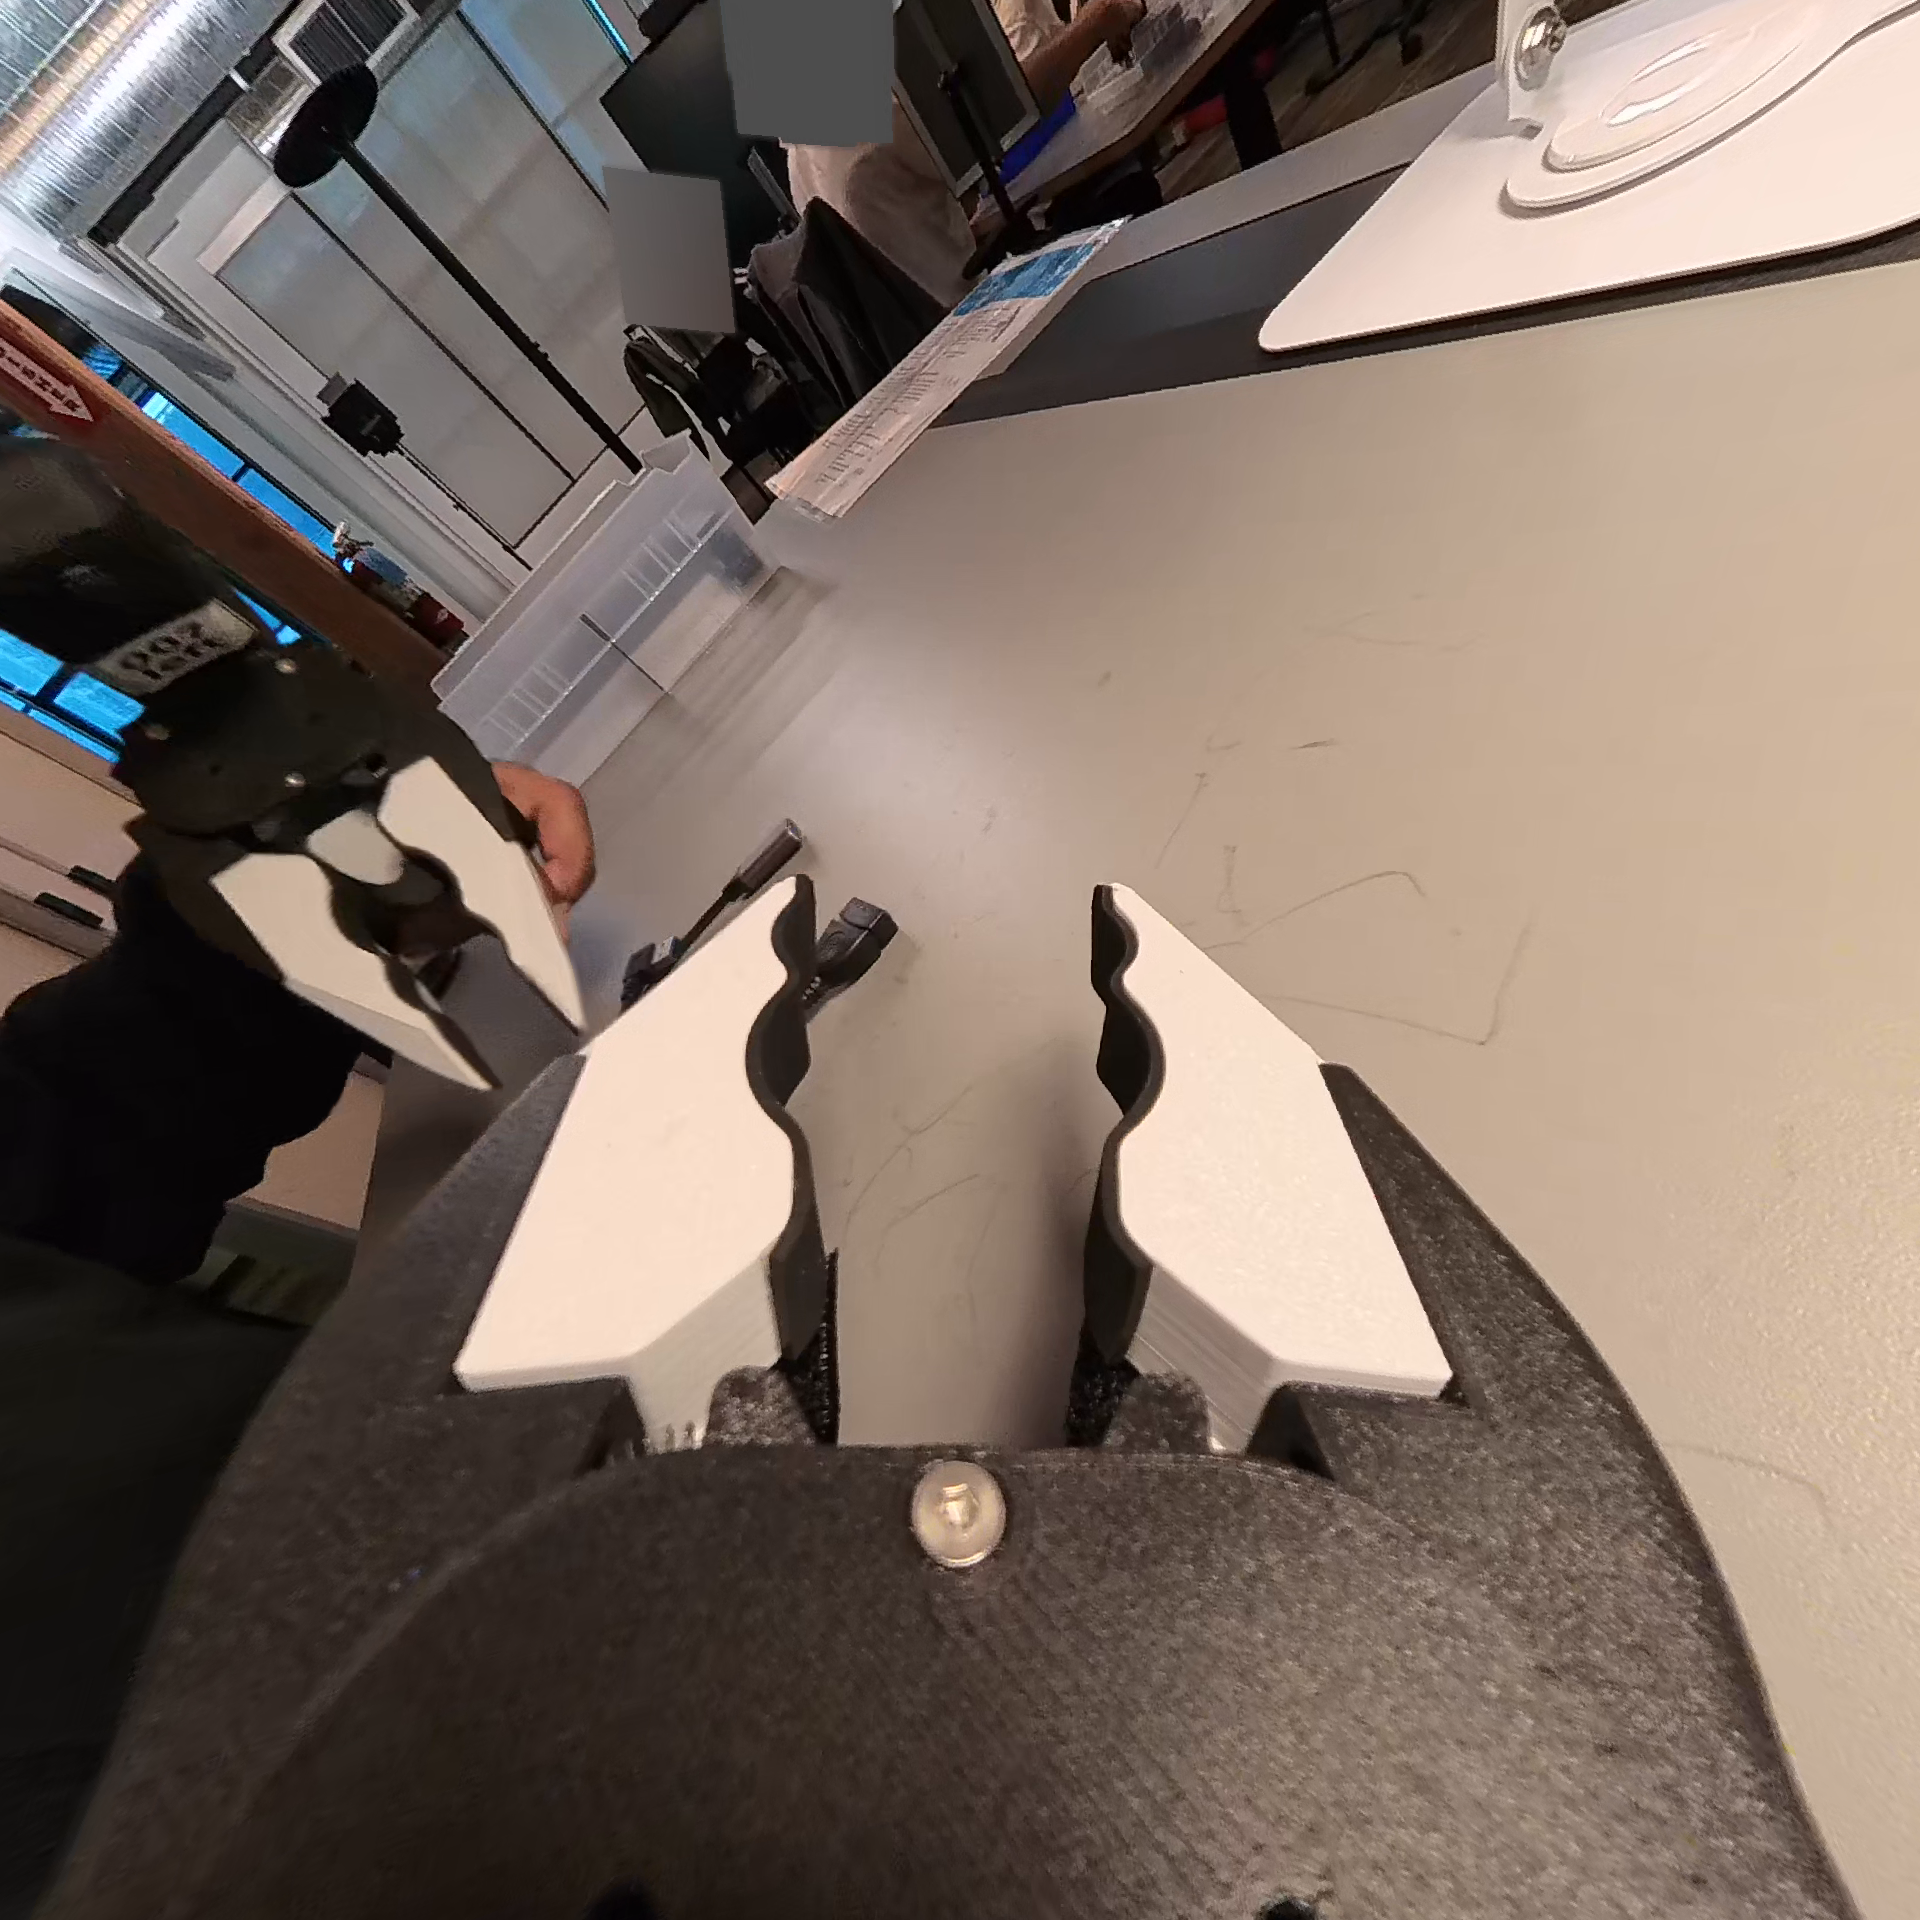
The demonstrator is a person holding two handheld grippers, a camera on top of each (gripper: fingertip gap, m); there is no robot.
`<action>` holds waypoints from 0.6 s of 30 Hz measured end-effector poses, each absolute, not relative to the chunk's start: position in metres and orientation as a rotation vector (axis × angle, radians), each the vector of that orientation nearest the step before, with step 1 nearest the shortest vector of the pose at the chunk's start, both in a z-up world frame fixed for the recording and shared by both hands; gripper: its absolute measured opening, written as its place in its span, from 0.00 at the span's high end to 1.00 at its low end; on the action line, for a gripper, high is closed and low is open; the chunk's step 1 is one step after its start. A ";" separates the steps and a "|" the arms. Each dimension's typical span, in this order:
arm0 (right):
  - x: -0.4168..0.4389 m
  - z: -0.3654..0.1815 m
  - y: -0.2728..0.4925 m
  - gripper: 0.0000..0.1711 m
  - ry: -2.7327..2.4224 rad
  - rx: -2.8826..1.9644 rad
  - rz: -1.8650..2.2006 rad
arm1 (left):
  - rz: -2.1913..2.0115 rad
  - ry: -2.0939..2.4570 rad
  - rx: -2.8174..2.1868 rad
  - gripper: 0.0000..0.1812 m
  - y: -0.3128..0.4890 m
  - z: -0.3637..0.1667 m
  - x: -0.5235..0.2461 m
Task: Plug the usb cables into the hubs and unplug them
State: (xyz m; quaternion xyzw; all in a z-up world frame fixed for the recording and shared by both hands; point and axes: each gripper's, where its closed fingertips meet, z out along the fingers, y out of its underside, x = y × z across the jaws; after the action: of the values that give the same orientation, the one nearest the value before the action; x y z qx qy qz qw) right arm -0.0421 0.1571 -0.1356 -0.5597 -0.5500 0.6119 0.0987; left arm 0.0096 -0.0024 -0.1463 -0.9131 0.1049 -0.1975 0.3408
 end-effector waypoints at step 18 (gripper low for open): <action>-0.042 -0.136 0.157 0.69 -1.630 -1.659 1.813 | 0.749 -0.558 -2.524 0.74 -0.284 -0.066 -0.368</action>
State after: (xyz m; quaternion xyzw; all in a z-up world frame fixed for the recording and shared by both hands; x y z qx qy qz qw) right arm -0.0422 0.1566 -0.1361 -0.5600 -0.5502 0.6119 0.0963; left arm -0.3676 -0.2840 -0.0663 -0.9142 -0.2021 0.2714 0.2233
